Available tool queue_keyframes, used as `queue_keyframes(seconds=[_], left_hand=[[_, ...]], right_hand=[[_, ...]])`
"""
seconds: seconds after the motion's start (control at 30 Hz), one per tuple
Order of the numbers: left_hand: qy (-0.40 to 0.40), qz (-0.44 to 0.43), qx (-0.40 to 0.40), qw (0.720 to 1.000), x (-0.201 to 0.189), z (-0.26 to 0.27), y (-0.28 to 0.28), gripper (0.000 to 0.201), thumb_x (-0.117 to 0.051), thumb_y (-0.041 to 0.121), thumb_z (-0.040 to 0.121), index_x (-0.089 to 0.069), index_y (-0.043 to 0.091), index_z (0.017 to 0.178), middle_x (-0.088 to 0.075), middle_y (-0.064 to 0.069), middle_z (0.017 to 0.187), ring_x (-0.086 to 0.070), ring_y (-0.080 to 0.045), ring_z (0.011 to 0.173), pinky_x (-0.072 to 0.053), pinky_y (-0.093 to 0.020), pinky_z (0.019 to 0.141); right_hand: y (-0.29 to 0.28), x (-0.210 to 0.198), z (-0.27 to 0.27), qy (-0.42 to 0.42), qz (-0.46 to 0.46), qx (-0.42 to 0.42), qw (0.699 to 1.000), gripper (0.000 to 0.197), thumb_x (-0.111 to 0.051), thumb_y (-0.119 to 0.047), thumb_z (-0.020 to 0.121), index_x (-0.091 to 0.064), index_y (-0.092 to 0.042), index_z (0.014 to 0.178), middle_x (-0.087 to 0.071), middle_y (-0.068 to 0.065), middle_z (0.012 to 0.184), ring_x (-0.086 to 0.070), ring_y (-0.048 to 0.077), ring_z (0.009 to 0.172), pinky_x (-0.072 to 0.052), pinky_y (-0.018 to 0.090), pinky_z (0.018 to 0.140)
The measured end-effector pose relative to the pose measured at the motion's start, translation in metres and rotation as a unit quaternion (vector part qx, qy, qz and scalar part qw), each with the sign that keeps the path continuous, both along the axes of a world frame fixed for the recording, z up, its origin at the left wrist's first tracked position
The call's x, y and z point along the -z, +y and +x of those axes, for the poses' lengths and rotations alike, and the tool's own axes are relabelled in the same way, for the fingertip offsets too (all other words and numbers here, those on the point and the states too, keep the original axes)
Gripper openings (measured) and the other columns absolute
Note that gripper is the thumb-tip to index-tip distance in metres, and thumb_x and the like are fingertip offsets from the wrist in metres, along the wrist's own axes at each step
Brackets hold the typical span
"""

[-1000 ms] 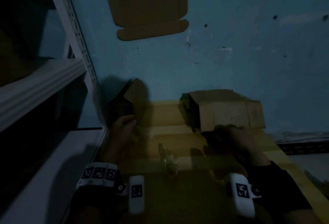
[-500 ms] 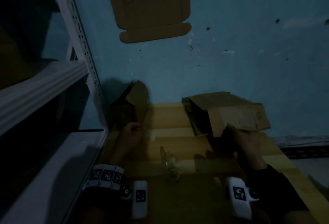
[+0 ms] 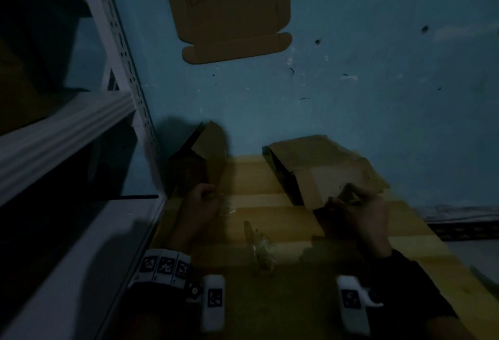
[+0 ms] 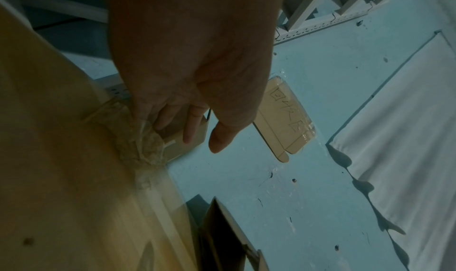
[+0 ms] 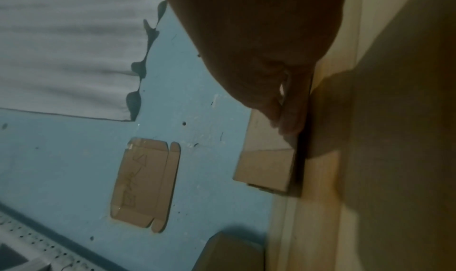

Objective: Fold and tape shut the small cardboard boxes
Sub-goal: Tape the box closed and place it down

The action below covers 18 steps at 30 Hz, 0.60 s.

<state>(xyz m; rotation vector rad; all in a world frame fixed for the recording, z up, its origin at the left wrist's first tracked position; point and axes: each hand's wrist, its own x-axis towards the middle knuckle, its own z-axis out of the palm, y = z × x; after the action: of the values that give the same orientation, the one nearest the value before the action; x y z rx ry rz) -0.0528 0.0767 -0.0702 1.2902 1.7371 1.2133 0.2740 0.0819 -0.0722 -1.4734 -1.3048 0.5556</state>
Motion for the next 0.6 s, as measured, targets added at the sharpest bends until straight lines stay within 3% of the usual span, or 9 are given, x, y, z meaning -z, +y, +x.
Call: queue_keyframes(seconds=[0.07, 0.1, 0.17, 0.23, 0.3, 0.37, 0.43, 0.53, 0.6], left_hand=[[0.0, 0.004, 0.003, 1.0, -0.002, 0.0, -0.002, 0.031, -0.067, 0.025, 0.093, -0.058, 0.023, 0.123, -0.062, -0.011, 0.123, -0.062, -0.035, 0.108, -0.053, -0.041, 0.081], [-0.004, 0.006, 0.002, 1.0, -0.002, 0.0, -0.002, 0.028, -0.067, 0.026, 0.093, -0.058, 0.026, 0.119, -0.063, -0.012, 0.123, -0.062, -0.039, 0.109, -0.053, -0.045, 0.082], [-0.009, 0.01, 0.004, 1.0, -0.003, 0.0, -0.003, 0.026, -0.068, 0.026, 0.092, -0.058, 0.028, 0.116, -0.063, -0.013, 0.123, -0.061, -0.04, 0.109, -0.054, -0.049, 0.086], [-0.006, 0.019, 0.015, 1.0, -0.003, 0.0, -0.003, 0.026, -0.065, 0.025, 0.094, -0.058, 0.025, 0.119, -0.062, -0.013, 0.123, -0.061, -0.04, 0.109, -0.052, -0.043, 0.083], [-0.009, 0.032, 0.022, 0.999, -0.004, 0.0, -0.004, 0.023, -0.064, 0.025, 0.095, -0.058, 0.028, 0.117, -0.063, -0.014, 0.122, -0.06, -0.043, 0.109, -0.05, -0.042, 0.079], [-0.023, 0.043, 0.014, 0.999, -0.007, 0.0, -0.005, 0.019, -0.065, 0.024, 0.095, -0.058, 0.03, 0.112, -0.064, -0.015, 0.12, -0.062, -0.042, 0.105, -0.05, -0.042, 0.077], [-0.03, 0.056, -0.001, 0.998, -0.01, -0.001, -0.007, 0.017, -0.063, 0.02, 0.096, -0.058, 0.028, 0.11, -0.064, -0.015, 0.117, -0.064, -0.031, 0.093, -0.051, -0.037, 0.069], [-0.024, 0.076, -0.02, 0.997, -0.016, -0.004, -0.009, 0.022, -0.061, 0.015, 0.097, -0.059, 0.019, 0.118, -0.063, -0.014, 0.117, -0.064, -0.023, 0.082, -0.053, -0.031, 0.062], [0.039, 0.087, -0.028, 0.995, -0.018, -0.006, -0.011, 0.028, -0.061, 0.013, 0.097, -0.058, 0.012, 0.124, -0.059, -0.009, 0.12, -0.059, -0.011, 0.081, -0.05, -0.014, 0.06]], right_hand=[[0.0, 0.004, 0.002, -0.021, -0.006, -0.015, 1.0, 0.013, -0.083, -0.019, 0.084, -0.072, -0.013, 0.085, -0.075, 0.008, 0.085, -0.071, 0.022, 0.077, -0.044, 0.015, 0.049], [0.0, 0.005, 0.002, -0.043, -0.008, -0.018, 0.999, 0.016, -0.084, -0.022, 0.084, -0.069, -0.014, 0.083, -0.076, 0.01, 0.087, -0.071, 0.022, 0.077, -0.045, 0.018, 0.051], [0.001, 0.003, 0.001, -0.061, -0.009, -0.024, 0.998, 0.022, -0.082, -0.023, 0.085, -0.072, -0.012, 0.102, -0.077, 0.013, 0.092, -0.067, 0.019, 0.074, -0.048, 0.027, 0.054], [0.002, 0.002, -0.001, -0.115, -0.001, -0.022, 0.993, 0.041, -0.082, -0.026, 0.086, -0.068, -0.012, 0.122, -0.075, 0.012, 0.093, -0.065, 0.02, 0.076, -0.044, 0.028, 0.056], [0.009, 0.005, -0.002, -0.194, -0.005, -0.005, 0.981, 0.058, -0.083, -0.036, 0.083, -0.062, -0.021, 0.135, -0.073, 0.013, 0.106, -0.065, 0.029, 0.095, -0.052, 0.035, 0.074], [0.014, 0.008, -0.003, -0.25, -0.036, 0.02, 0.967, 0.071, -0.082, -0.04, 0.082, -0.053, -0.027, 0.145, -0.065, 0.018, 0.123, -0.053, 0.037, 0.118, -0.044, 0.042, 0.096], [0.012, 0.003, -0.007, -0.256, -0.042, 0.018, 0.966, 0.068, -0.08, -0.034, 0.084, -0.053, -0.026, 0.147, -0.057, 0.019, 0.133, -0.044, 0.038, 0.128, -0.039, 0.043, 0.101], [0.002, -0.013, -0.015, -0.198, 0.007, 0.0, 0.98, 0.049, -0.075, -0.021, 0.088, -0.064, -0.019, 0.136, -0.053, 0.016, 0.137, -0.042, 0.033, 0.13, -0.044, 0.044, 0.101], [-0.006, -0.02, -0.019, -0.152, 0.071, -0.007, 0.986, 0.032, -0.07, -0.013, 0.09, -0.073, -0.017, 0.121, -0.059, 0.012, 0.127, -0.048, 0.029, 0.124, -0.049, 0.042, 0.094]])
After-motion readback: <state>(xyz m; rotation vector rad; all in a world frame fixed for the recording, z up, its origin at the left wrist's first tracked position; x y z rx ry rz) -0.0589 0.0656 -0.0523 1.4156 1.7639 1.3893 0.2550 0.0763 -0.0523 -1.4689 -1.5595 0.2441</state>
